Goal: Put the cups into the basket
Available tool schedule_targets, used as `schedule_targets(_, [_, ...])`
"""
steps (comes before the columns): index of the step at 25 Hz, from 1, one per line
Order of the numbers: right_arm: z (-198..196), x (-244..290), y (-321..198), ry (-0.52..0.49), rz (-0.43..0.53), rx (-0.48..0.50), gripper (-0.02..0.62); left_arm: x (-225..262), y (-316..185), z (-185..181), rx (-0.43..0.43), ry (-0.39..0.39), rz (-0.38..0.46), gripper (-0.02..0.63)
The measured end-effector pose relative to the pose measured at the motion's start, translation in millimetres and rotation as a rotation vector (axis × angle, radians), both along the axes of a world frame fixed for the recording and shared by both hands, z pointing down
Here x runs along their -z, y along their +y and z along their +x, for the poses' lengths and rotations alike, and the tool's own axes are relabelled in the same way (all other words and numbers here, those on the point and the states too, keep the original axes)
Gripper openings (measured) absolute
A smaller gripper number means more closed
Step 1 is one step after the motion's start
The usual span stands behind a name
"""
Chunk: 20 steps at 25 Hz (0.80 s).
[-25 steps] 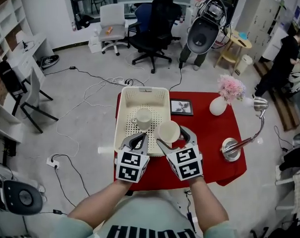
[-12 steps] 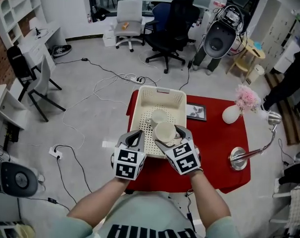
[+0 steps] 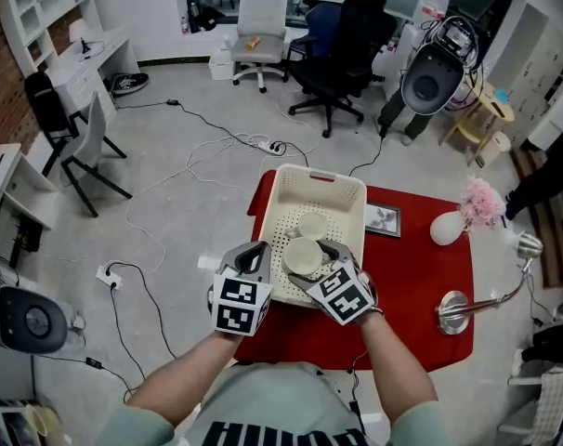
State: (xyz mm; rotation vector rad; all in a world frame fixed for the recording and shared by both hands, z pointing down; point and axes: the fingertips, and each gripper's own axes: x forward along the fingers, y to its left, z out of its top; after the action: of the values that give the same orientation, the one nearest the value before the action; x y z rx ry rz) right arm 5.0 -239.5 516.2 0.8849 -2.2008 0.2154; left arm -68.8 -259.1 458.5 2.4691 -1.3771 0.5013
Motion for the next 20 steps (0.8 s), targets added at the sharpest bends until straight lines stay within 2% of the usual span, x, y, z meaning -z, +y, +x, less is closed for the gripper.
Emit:
schedule_targets(8, [-9,-41,-1,0.056,-0.105,0.118,0.39,-14,-8,2,-0.02,-0.019,-0.058,0.003])
schedule_targets(20, [-15,-75,-5,0.134,-0.171,0.212,0.39,-29,-8,12,-0.086,-0.077,-0.118,0.003])
